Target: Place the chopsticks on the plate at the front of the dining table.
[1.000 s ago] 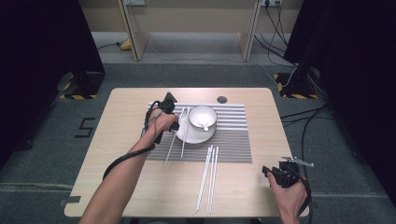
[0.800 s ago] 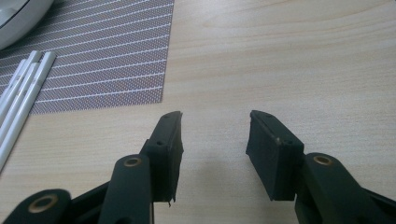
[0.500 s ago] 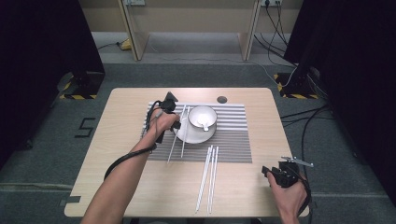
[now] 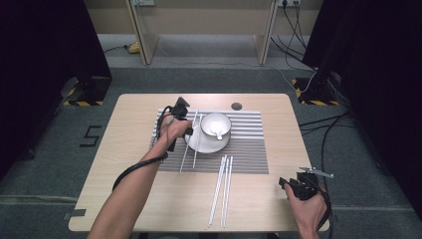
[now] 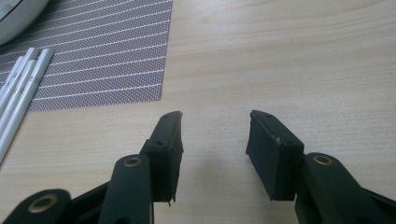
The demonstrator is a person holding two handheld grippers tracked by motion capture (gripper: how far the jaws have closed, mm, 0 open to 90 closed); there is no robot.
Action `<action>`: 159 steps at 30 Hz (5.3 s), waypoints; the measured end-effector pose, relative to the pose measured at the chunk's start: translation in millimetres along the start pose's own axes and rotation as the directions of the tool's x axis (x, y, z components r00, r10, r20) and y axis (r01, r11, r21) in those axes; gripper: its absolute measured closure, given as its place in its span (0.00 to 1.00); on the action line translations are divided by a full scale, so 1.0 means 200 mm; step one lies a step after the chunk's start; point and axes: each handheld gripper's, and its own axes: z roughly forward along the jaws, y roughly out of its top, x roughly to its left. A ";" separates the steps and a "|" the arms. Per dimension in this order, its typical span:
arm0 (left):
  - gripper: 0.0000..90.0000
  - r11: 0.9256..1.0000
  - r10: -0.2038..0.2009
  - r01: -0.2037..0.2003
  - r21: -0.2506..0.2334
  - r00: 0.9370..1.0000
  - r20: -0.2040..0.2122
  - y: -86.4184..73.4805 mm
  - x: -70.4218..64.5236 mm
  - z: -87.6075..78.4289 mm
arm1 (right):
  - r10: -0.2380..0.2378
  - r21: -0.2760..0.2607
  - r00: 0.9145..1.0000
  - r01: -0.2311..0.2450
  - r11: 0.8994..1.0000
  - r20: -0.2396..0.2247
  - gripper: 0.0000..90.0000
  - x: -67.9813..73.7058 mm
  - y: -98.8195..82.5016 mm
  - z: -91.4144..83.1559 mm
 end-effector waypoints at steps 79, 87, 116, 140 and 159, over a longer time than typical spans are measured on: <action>0.81 0.995 -0.062 0.061 -0.076 0.998 -0.015 0.00 0.03 0.09 | -0.001 0.005 1.000 0.001 1.000 -0.002 0.60 0.00 0.00 0.00; 0.78 0.998 -0.026 0.027 -0.062 1.000 0.016 -0.06 0.05 -0.02 | -0.002 0.006 1.000 0.002 1.000 -0.001 0.60 0.00 0.00 0.01; 0.77 0.995 0.096 -0.095 0.037 0.995 -0.015 -0.46 0.16 -0.09 | -0.009 0.002 1.000 0.009 1.000 -0.001 0.60 0.02 0.00 0.01; 0.76 0.983 0.163 -0.163 0.081 0.987 0.005 -0.49 0.01 -0.03 | -0.008 0.008 1.000 0.008 1.000 -0.004 0.60 0.02 -0.01 0.01; 0.75 0.983 0.165 -0.164 0.084 0.986 0.003 -0.47 -0.02 -0.01 | -0.009 0.005 1.000 0.009 1.000 -0.003 0.60 0.02 -0.01 0.01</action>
